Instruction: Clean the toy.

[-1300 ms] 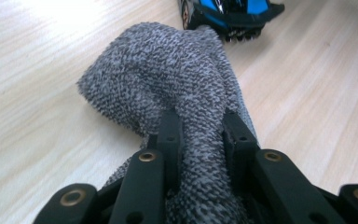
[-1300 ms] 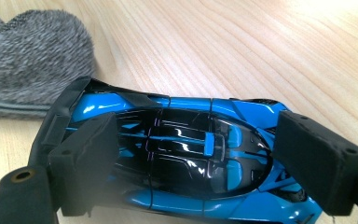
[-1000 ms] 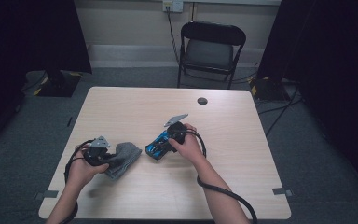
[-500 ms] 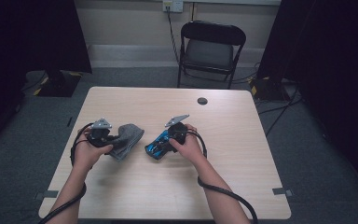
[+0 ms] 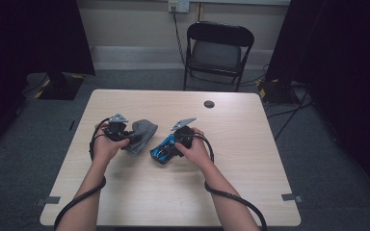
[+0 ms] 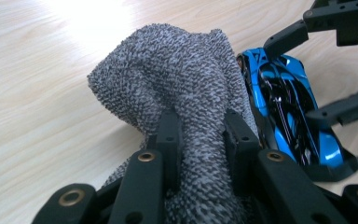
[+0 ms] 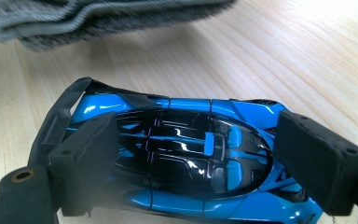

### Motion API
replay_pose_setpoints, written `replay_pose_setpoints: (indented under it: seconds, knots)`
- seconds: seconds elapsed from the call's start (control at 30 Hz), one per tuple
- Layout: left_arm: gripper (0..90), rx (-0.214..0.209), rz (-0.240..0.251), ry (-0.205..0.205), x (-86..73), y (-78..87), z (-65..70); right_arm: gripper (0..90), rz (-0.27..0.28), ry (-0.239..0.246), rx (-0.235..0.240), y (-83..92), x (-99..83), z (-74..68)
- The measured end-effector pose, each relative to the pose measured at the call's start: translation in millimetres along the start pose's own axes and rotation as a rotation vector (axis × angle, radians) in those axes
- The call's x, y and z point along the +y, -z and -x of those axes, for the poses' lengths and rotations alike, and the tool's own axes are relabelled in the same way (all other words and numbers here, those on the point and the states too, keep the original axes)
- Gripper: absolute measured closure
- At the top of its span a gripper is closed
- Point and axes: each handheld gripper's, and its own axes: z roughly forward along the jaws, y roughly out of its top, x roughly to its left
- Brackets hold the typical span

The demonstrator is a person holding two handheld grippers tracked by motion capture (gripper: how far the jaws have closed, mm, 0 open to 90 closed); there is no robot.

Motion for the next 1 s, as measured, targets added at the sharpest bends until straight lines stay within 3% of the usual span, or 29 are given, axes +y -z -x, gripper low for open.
replay_pose_setpoints:
  seconds: [0.33,0.57,1.0]
  knots:
    - [71.7,0.011,-0.008,0.010,11.6,-31.5,1.9,13.8,0.003,0.001,0.000,0.2,-0.4,1.7]
    - [71.4,0.007,-0.029,-0.011,20.3,-49.2,8.1,13.9,0.015,-0.001,0.000,0.6,-2.0,3.5]
    - [70.8,0.018,-0.089,-0.045,15.5,-78.7,22.2,13.8,0.018,-0.004,-0.001,0.5,-2.3,3.2]
